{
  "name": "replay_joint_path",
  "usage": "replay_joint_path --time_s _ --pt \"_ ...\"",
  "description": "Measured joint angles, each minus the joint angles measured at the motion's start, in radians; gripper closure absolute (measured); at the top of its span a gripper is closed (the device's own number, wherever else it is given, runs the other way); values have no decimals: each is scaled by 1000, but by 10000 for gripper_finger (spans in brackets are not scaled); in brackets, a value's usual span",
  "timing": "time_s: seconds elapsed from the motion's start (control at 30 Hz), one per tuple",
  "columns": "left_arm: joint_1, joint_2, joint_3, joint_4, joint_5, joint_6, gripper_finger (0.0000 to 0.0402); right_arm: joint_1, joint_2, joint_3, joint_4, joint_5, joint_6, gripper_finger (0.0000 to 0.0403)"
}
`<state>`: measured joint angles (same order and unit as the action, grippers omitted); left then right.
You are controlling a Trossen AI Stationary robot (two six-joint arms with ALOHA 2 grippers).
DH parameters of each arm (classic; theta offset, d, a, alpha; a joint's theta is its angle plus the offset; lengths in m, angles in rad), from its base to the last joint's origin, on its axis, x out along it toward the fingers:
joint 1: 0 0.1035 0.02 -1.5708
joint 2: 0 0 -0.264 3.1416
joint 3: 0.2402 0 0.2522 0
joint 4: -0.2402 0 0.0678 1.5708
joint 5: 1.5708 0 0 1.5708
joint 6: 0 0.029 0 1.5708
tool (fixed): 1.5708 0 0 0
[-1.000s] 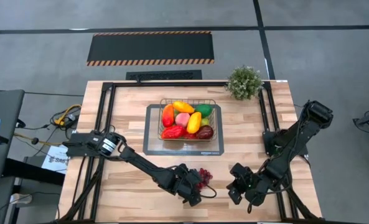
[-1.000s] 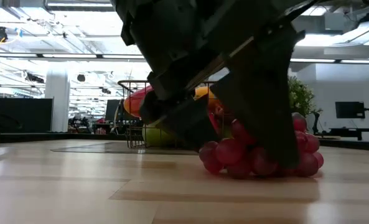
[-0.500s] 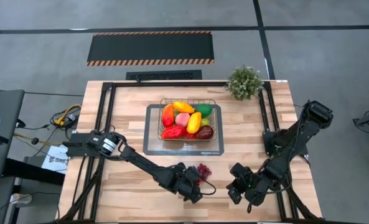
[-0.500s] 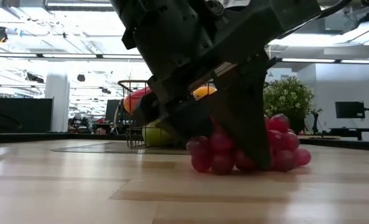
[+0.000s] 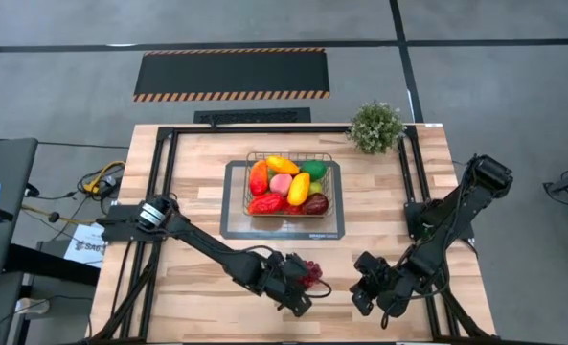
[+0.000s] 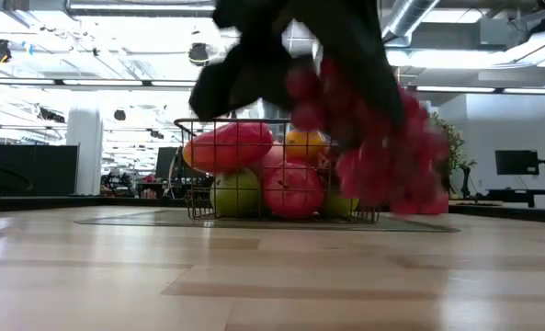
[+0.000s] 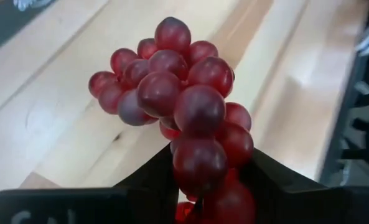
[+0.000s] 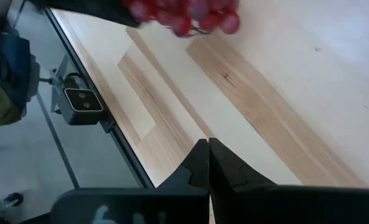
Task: Build produce basket
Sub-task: Put the red grapes into the bin
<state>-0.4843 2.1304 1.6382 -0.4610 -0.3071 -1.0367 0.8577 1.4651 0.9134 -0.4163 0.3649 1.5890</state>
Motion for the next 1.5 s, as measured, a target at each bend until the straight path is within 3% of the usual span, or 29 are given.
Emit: replay_joint_path --time_s 0.3,0.7,1.17,1.5 --pt "12 -134 1 -16 -64 1 289 0 0 0 -2 -1 -17 390" --pt "177 -254 2 -9 -152 69 289 -3 0 0 -2 0 -19 390" --pt "399 -261 2 47 -203 217 289 -3 0 0 -2 0 -19 390" --pt "439 -222 4 49 -206 214 289 -3 0 0 -25 0 -18 390"
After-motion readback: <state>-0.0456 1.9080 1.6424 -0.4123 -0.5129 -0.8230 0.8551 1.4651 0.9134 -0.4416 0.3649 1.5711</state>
